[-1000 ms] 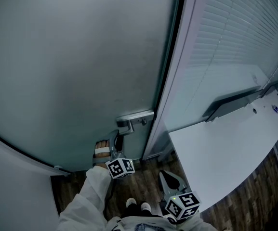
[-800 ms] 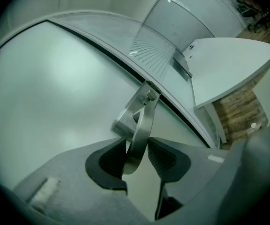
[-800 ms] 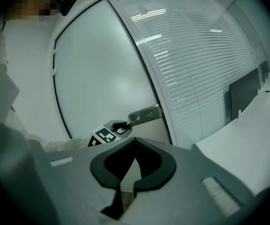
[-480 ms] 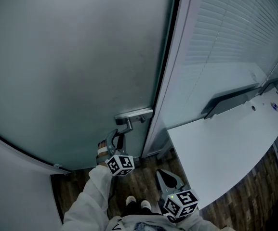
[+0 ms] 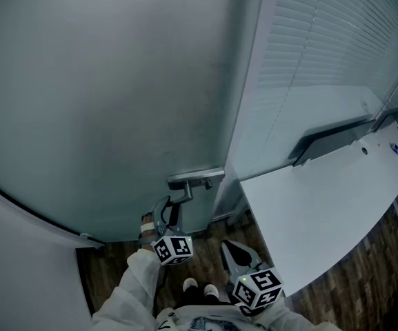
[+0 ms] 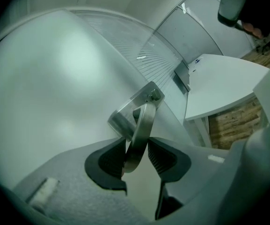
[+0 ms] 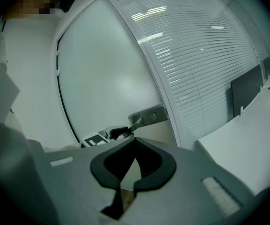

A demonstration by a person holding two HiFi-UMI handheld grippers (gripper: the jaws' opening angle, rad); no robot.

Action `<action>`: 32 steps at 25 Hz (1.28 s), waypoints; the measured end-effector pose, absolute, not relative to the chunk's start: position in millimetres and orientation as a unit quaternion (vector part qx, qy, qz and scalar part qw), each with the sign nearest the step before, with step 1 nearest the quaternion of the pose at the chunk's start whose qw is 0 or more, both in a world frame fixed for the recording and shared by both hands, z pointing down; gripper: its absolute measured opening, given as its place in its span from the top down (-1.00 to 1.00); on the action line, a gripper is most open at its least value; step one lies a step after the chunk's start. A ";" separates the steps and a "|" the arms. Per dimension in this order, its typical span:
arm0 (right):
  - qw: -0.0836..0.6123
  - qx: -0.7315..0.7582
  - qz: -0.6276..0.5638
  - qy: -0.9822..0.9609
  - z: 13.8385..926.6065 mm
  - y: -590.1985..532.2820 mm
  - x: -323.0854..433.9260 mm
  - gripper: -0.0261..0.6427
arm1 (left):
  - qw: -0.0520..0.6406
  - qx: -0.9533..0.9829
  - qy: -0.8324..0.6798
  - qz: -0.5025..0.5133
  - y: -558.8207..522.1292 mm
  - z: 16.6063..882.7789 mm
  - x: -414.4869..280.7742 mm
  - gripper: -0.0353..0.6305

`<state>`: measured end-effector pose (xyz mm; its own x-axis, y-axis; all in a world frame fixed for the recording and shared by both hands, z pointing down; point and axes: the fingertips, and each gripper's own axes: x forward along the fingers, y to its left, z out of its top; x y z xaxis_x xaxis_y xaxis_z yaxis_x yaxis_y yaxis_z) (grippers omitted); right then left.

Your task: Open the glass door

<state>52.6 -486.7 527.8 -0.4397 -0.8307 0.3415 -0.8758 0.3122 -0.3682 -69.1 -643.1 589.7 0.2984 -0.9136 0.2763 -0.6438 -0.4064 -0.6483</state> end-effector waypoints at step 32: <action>0.015 0.476 0.244 -0.845 516.4 -408.8 73.1 0.91 | 0.289 -0.693 0.470 -0.464 -523.7 568.3 -79.6 0.38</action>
